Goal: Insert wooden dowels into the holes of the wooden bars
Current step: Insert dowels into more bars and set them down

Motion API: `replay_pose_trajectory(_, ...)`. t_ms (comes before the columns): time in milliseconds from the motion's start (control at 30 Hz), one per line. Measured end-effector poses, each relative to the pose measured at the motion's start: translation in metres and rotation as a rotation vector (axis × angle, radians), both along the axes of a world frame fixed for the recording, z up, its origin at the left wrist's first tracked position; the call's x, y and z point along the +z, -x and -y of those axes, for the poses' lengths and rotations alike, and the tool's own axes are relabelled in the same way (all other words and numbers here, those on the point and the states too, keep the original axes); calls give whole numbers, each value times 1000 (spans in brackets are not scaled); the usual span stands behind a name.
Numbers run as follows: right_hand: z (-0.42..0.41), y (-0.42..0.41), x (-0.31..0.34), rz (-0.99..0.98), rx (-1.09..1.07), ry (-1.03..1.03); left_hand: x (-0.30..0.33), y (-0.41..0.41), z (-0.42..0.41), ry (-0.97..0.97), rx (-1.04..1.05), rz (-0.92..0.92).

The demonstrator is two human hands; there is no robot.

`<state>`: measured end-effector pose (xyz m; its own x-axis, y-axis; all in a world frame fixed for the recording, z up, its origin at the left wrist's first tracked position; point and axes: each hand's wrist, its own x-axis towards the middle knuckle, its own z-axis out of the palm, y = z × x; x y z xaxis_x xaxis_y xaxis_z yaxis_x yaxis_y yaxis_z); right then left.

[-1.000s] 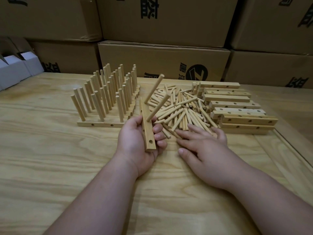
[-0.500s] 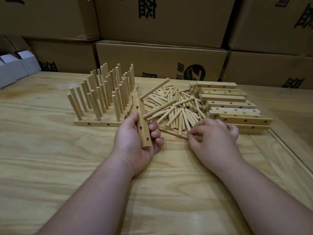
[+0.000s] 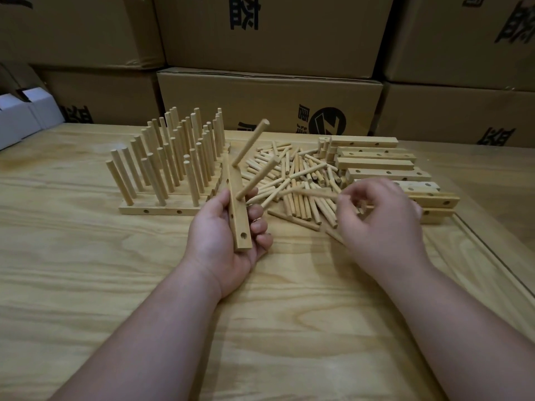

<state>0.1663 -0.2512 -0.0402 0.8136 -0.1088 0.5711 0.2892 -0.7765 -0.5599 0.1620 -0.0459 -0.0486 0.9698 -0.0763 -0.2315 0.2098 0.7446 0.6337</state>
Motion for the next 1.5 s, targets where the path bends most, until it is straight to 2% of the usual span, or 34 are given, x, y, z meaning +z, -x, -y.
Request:
replay_pose_trajectory(67,1,5,9,33,69,-354,1,1,0,-9,-4,5)
replay_pose_trajectory(133,1,10,17,49,120,-624,2,3,1,-17,-4,17)
replay_pose_trajectory(233,-1,19,26,-23,264,-792,3,6,4,-54,-15,75)
replay_pose_trajectory(367,-11,36,26,-168,422,-633,3,10,8,-115,-13,173)
replay_pose_trajectory(500,-22,46,21,-203,488,-515,4,10,11,-178,19,190)
replay_pose_trajectory(600,-26,48,19,-183,455,-415,4,11,12,-238,17,193)
replay_pose_trajectory(867,-27,50,18,-179,462,-397,4,11,13,-282,30,169)
replay_pose_trajectory(1033,-26,43,9,-354,491,-220,3,10,14,-318,33,163)
replay_pose_trajectory(1167,-28,44,11,-303,581,-33,3,10,13,-344,22,153)
replay_pose_trajectory(1267,-25,44,13,-294,539,86,3,9,12,-316,32,125)
replay_pose_trajectory(1500,-25,44,17,-326,540,229,2,9,13,-351,-1,124)
